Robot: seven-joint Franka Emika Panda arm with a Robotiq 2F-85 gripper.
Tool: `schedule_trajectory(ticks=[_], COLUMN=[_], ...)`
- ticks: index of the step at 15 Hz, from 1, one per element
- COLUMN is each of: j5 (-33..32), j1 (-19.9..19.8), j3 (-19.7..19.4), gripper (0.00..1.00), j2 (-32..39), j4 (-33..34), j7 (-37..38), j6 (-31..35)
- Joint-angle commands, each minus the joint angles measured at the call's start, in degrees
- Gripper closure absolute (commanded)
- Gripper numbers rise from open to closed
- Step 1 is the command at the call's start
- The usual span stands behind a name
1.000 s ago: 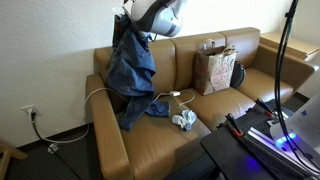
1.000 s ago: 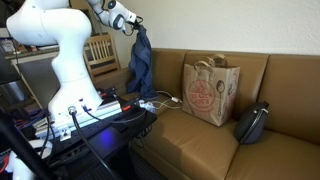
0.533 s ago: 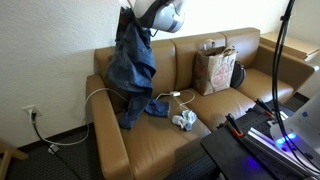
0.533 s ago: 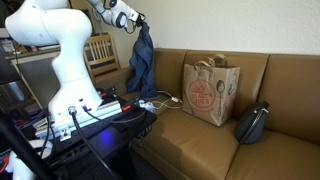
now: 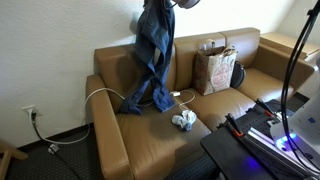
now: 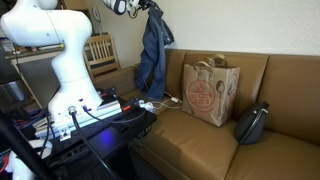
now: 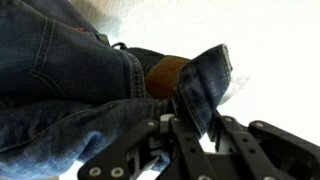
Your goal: Put the pair of jeans on the arm rest
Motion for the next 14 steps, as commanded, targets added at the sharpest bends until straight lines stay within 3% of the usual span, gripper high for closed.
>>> schedule_trajectory(ticks=[1,4,6,7,10,11,12,14], j5=[8.10,16.37,20.83,20.30,19.58,19.59,21.13,21.63], j1=[10.32,18.47,21.89,17.73,21.11,21.15,20.16,23.41], j3=[-13.03,-20.96,-23.38,-19.05,-21.63,-21.64,-19.69,-23.72], gripper=[0.94,0.94,0.94,0.75,0.75,0.94,0.94,0.94], j2=[3.59,7.36,9.25,5.04,8.20,8.45,5.37,9.78], j4=[-8.59,-17.74,-23.42,-18.17,-23.94,-24.05,-22.28,-25.20], j7=[5.79,11.03,15.39,7.95,15.20,15.60,12.45,17.90], j6=[1.23,1.11,0.93,0.86,0.05,0.05,2.61,0.72])
